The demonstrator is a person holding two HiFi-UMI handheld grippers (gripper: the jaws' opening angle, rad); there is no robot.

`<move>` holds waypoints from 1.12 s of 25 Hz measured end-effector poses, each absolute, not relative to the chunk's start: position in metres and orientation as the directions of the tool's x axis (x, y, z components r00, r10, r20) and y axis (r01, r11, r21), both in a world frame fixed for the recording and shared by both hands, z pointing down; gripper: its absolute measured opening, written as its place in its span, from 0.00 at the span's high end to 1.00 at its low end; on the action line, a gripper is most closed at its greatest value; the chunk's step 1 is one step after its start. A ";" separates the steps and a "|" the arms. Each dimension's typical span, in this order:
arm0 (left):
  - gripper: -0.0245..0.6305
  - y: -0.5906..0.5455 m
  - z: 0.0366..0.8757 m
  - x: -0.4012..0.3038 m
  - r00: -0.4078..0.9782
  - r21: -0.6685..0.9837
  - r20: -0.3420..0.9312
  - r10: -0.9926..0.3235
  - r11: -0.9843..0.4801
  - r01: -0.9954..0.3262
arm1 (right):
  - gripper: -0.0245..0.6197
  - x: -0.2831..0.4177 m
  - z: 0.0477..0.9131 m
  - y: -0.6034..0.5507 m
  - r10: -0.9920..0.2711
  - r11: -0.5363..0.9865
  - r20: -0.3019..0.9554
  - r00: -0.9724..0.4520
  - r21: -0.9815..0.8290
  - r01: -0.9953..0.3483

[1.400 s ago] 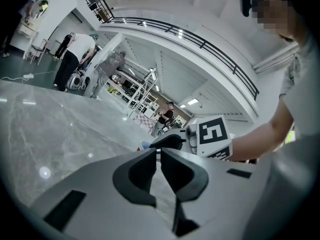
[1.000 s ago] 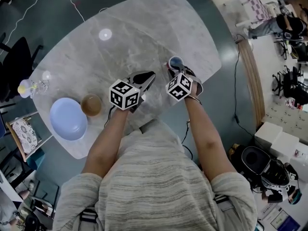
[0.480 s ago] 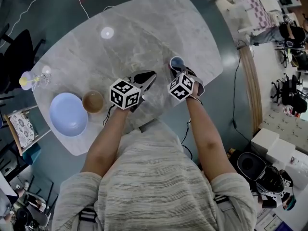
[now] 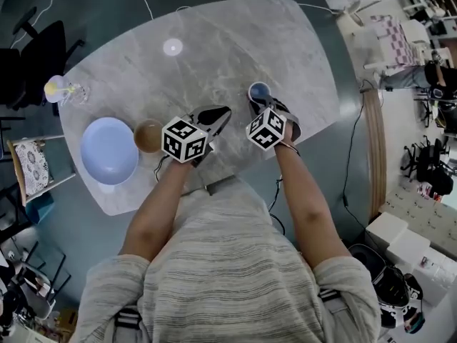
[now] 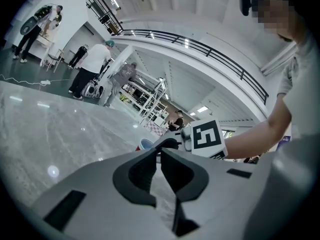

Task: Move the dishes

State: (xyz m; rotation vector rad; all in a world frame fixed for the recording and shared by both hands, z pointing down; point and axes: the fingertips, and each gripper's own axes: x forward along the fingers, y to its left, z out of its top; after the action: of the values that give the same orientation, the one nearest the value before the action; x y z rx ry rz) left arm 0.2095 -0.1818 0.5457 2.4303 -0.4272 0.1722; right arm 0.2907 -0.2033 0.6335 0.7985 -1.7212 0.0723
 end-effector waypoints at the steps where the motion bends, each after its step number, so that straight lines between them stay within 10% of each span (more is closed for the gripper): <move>1: 0.92 -0.180 0.546 0.204 0.934 0.586 0.233 -0.271 -0.727 -0.357 | 0.89 0.283 0.633 -0.204 -0.467 0.774 0.879 -0.099 0.353 -0.526; 28: 0.93 -0.103 0.560 0.039 0.814 0.559 0.316 -0.487 -0.597 -0.575 | 0.89 0.060 0.637 -0.155 -0.359 0.933 0.873 -0.330 0.324 -0.157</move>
State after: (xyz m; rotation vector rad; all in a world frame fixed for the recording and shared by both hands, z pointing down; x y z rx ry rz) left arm 0.0390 -0.1025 0.5598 2.3248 -0.7771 0.1698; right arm 0.0600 -0.1553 0.6365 0.3760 -1.9134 -0.2144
